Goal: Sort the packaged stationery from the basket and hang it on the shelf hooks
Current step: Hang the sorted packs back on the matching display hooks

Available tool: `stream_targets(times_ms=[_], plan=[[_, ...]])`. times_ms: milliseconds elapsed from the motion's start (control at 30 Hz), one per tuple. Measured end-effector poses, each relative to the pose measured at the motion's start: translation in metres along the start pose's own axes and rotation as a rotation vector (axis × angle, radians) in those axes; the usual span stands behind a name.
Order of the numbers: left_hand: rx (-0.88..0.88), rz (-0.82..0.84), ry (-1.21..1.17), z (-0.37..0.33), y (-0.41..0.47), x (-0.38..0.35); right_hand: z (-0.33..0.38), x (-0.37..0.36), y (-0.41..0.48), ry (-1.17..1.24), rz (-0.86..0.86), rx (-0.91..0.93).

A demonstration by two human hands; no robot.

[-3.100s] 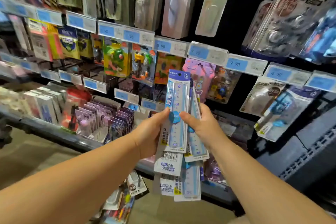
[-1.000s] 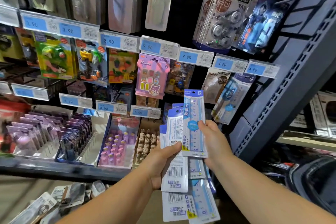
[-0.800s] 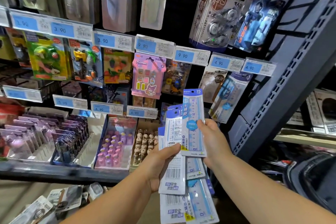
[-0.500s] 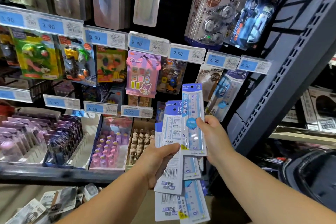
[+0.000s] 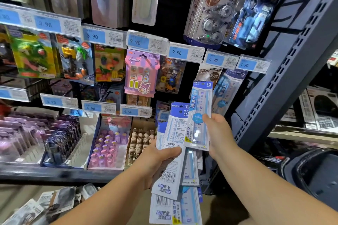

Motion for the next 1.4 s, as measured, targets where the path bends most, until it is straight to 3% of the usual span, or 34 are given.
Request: stream_targets(times_ms=[167, 300, 1000, 1400], plan=[[0.059, 0.089, 0.081, 0.006, -0.007, 0.0, 0.02, 0.003, 0.008, -0.305, -0.021, 0.149], [0.117, 0.152, 0.147, 0.011, -0.012, 0.007, 0.025, -0.002, 0.01, -0.402, -0.021, 0.196], [0.14, -0.052, 0.219, 0.019, -0.032, 0.075, -0.006, -0.035, 0.036, -0.221, -0.013, 0.114], [0.06, -0.074, 0.178, 0.002, -0.029, 0.073, -0.034, -0.046, 0.034, -0.294, 0.194, -0.037]])
Point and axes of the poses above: each hand's wrist, its own y-axis towards the middle knuckle, its own x-axis out of the back of the hand, z = x × y, the point moved 9 cm from there along y, towards the middle knuckle, and after that the axes turned 6 degrees about y, right-handed, at the moved point
